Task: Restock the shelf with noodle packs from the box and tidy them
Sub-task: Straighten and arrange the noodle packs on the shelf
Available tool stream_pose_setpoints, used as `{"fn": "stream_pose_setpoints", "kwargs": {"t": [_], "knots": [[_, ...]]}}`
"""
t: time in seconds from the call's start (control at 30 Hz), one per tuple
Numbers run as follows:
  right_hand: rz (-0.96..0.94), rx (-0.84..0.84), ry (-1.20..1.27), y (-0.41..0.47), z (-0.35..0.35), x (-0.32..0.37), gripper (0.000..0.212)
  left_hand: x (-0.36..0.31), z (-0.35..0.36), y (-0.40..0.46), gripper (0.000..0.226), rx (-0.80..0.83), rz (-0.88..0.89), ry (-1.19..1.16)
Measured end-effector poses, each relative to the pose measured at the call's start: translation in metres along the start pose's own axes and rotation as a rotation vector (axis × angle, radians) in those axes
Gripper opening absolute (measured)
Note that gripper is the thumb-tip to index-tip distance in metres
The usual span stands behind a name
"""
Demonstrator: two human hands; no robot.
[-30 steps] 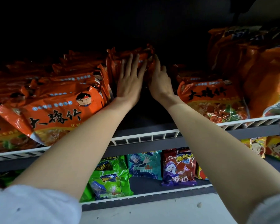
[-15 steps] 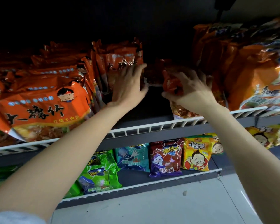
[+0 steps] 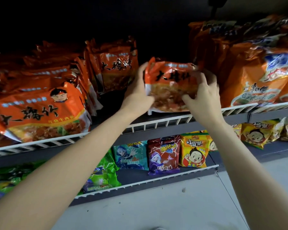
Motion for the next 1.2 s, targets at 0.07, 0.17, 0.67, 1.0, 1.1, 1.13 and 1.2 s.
{"fn": "stream_pose_setpoints", "kwargs": {"t": [0.07, 0.17, 0.67, 1.0, 1.1, 1.13, 1.2], "knots": [[0.008, 0.049, 0.128, 0.001, 0.007, 0.007, 0.072, 0.014, -0.019, -0.007, 0.090, -0.114, 0.020, 0.116], [-0.033, 0.167, 0.427, 0.007, 0.028, 0.025, 0.085, 0.031, -0.036, -0.016, 0.090, -0.228, -0.017, 0.350], [-0.182, 0.200, 0.662, 0.061, 0.122, 0.065, 0.089, 0.056, -0.044, 0.021, 0.096, -0.311, 0.206, 1.116], [-0.380, 0.037, -0.040, 0.028, 0.057, 0.032, 0.049, 0.064, -0.038, 0.033, 0.108, -0.207, 0.117, 1.183], [-0.236, -0.072, -0.197, 0.016, 0.019, 0.004, 0.044, 0.057, -0.035, 0.030, 0.099, -0.223, 0.100, 1.108], [-0.148, -0.057, -0.264, 0.015, 0.011, -0.003, 0.045, 0.055, -0.035, 0.028, 0.091, -0.261, 0.108, 1.080], [0.019, 0.005, -0.355, 0.015, 0.002, -0.012, 0.054, 0.053, -0.032, 0.025, 0.070, -0.398, 0.176, 1.018]]}}
Point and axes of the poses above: each hand's wrist, its own y-axis towards the middle knuckle, its own z-axis out of the palm, x = y × z, the point moved 1 cm from there along y, towards the middle knuckle, and after that the axes turned 14 degrees about y, right-handed, at the moved point
